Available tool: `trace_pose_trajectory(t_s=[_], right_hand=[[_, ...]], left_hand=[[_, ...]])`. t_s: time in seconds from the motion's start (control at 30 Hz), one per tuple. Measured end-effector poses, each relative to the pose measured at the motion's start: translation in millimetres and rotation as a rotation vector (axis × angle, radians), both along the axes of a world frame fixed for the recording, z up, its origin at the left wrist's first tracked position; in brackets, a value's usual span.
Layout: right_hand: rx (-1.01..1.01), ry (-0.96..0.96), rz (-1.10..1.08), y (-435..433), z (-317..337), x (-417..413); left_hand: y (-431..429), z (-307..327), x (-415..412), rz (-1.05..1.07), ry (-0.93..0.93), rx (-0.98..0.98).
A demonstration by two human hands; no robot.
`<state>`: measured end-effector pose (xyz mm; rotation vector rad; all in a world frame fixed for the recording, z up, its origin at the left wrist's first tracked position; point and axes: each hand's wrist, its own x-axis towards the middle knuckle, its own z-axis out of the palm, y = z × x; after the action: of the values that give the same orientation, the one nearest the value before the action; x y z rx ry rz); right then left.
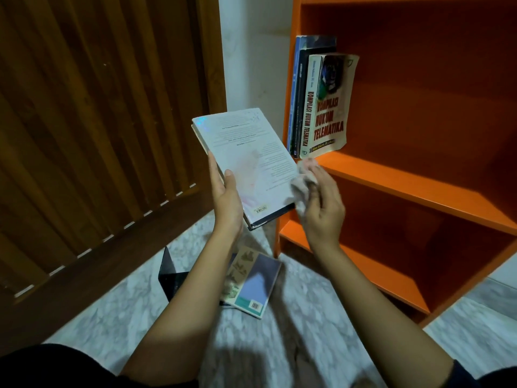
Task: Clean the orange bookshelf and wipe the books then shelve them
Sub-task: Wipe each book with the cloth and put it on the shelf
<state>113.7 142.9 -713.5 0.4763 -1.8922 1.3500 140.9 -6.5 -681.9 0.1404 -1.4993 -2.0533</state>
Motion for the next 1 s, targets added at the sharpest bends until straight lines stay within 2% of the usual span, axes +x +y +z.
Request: trace_pose_trajectory(t_s=[0.07, 0.13, 0.2, 0.3, 0.43, 0.57, 0.67, 0.87, 1.0], right_hand=[[0.206, 0.029, 0.091, -16, 6, -1], [0.379, 0.036, 0.076, -27, 8, -6], [0.417, 0.028, 0.015, -30, 15, -15], [0.364, 0.002, -0.053, -25, 35, -34], [0.263, -0.090, -0.069, -14, 54, -54], [-0.026, -0.411, 0.046, 1, 44, -46], [-0.255, -0.561, 0.289, 4, 30, -25], [-0.293, -0.616, 0.644, 15, 8, -17], [-0.407, -0.519, 0.625, 13, 6, -12]], left_hand=[[7, -1, 1, -0.014, 0.009, -0.036], [11, -3, 4, -0.044, 0.048, -0.071], [10, -4, 7, -0.099, 0.099, -0.118], [9, 2, 8, -0.145, 0.134, -0.200], [11, 11, 11, -0.154, 0.137, -0.193], [11, 15, 13, -0.130, 0.136, -0.132], [7, 20, 13, -0.093, 0.155, -0.124], [-3, 19, 14, -0.076, 0.177, -0.142], [-9, 12, 3, -0.074, 0.129, -0.256]])
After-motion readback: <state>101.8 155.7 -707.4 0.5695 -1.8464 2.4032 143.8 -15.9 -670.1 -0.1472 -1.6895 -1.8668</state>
